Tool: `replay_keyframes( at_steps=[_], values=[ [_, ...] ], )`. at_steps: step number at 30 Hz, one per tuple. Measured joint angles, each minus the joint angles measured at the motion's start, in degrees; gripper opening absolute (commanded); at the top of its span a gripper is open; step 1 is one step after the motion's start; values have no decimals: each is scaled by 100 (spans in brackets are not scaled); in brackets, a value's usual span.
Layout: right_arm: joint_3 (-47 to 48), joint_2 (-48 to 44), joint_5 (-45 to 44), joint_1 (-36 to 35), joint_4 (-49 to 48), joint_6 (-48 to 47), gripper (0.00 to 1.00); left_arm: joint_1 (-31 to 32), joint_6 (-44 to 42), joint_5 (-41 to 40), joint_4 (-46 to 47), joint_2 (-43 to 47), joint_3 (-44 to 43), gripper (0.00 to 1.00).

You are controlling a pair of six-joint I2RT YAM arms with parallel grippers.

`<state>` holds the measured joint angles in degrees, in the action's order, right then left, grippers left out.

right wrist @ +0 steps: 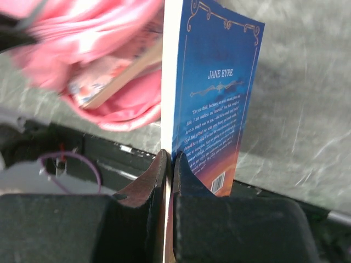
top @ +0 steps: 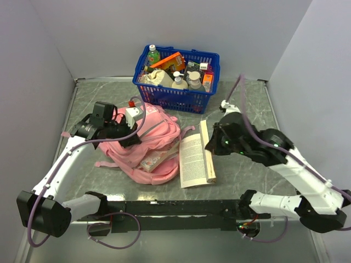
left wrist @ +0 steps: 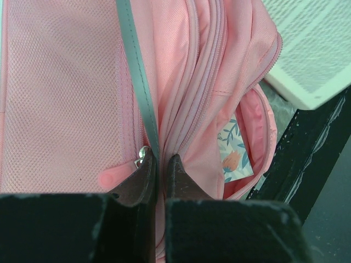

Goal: Pack the student bag
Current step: Pick up the book from the center of the board, then place the book in the student bag.

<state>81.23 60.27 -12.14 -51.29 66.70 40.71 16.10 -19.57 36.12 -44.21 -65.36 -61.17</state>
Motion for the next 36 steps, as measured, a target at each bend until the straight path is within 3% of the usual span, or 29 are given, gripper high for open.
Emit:
replay_keyframes(
  at_steps=[10,17,20,36],
  values=[
    [352,-726,1128,-365,374,-1528,0,-96,-4,101,-157,-162,-251,1],
    [-164,-767,1259,-2334,151,-2426,0,-431,-109,313,-433,-251,-503,1],
    [-372,-678,1224,-2833,57,-2911,0,-481,-192,374,-507,-262,-573,1],
    [-348,52,420,-2892,-1851,-5908,0,-551,-782,586,-872,-345,-573,1]
  ],
)
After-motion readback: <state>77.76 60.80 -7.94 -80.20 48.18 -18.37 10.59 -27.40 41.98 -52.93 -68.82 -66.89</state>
